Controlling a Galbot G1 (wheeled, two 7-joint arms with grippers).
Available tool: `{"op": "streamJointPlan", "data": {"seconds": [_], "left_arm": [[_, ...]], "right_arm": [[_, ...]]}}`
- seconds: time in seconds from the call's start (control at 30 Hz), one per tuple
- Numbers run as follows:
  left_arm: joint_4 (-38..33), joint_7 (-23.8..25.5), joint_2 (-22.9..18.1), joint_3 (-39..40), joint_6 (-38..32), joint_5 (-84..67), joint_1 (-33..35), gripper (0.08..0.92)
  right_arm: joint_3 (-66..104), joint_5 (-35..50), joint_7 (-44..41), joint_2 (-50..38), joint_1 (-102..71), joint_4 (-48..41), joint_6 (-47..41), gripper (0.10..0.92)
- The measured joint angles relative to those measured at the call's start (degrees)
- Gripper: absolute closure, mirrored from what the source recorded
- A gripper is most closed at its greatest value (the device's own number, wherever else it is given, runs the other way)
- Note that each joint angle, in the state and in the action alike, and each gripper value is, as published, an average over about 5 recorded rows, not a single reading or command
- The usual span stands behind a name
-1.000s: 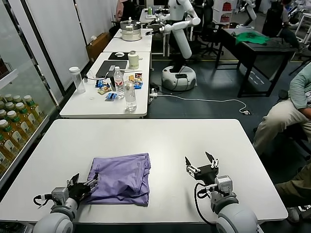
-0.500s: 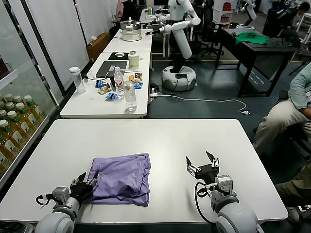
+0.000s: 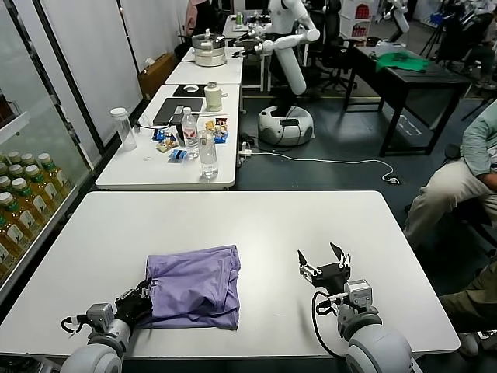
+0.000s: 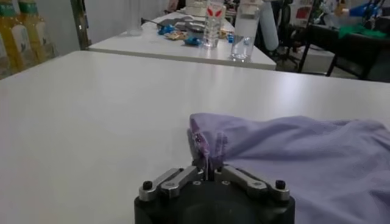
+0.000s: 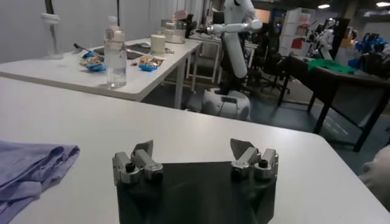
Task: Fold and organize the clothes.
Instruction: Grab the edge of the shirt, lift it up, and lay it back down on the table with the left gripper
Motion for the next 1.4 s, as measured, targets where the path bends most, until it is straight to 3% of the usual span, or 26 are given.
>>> {"op": "streamJointPlan", "data": {"seconds": [0.27,0.67,0.9,1.1,1.4], "left_arm": [[-4.26,0.33,2.55,-4.76,0.76,2.19,0.53,0.91],[-4.08,6.3,13.12,-24.39,2.69,3.08,3.55,0.91],[-4.38,8.4,16.94,-28.79,3.31,2.31,3.8,0.91],[-11.38,7.02,14.5,-22.62,3.56,-0.16,3.59,0.91],[-18.15,4.61,3.39,-2.39,3.35,1.26,1.32,0.909]], "right_arm": [[-0.08,0.0,0.0,0.03,0.07,0.06,-0.05,0.203],[0.32,0.19,-0.15,0.15,0.3,-0.18,0.11,0.203],[0.6,0.18,-0.19,0.33,-0.16,-0.17,0.21,0.203],[1.3,0.16,-0.16,0.06,-0.79,-0.05,0.23,0.203],[1.54,0.01,-0.04,0.0,-1.25,-0.03,0.12,0.203]]}}
